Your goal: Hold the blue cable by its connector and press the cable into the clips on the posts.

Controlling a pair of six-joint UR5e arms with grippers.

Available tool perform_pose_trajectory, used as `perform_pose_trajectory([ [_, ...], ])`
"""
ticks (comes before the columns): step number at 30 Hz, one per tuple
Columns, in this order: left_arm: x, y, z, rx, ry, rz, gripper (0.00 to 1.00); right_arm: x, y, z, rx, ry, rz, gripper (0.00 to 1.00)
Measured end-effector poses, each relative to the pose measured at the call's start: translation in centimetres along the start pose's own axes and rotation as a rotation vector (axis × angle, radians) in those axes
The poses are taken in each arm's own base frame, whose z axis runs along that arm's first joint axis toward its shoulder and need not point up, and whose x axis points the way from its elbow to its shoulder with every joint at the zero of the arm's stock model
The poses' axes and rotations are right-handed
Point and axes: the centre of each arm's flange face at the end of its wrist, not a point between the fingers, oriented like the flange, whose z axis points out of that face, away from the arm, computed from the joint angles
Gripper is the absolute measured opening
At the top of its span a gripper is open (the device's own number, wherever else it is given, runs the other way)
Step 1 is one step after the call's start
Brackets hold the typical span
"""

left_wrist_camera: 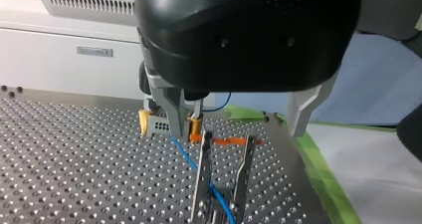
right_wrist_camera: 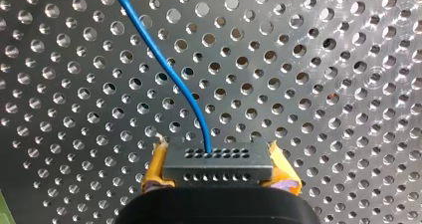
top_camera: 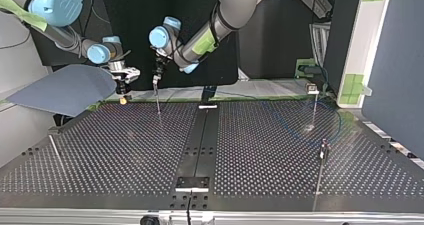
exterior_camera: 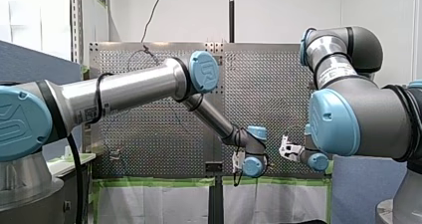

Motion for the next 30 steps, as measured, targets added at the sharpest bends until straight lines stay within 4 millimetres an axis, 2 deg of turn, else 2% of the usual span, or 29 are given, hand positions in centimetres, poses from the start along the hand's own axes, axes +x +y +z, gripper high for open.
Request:
perform_pose_trajectory([
  [10,-3.3,-0.8,-1.9,-0.01,-0.04,-0.032,0.98,0.0,0.2,-0.1,-0.004,-0.003,0.001,0.0],
  [19,-6.6,0.8,-1.9,0.004,-0.094,-0.125,0.98,0.0,0.2,-0.1,-0.004,-0.004,0.003,0.0],
  [30,-9.7,2.5,-4.4,-0.015,-0.047,-0.206,0.98,-0.1,-0.2,0.0,0.002,-0.006,0.009,0.0],
])
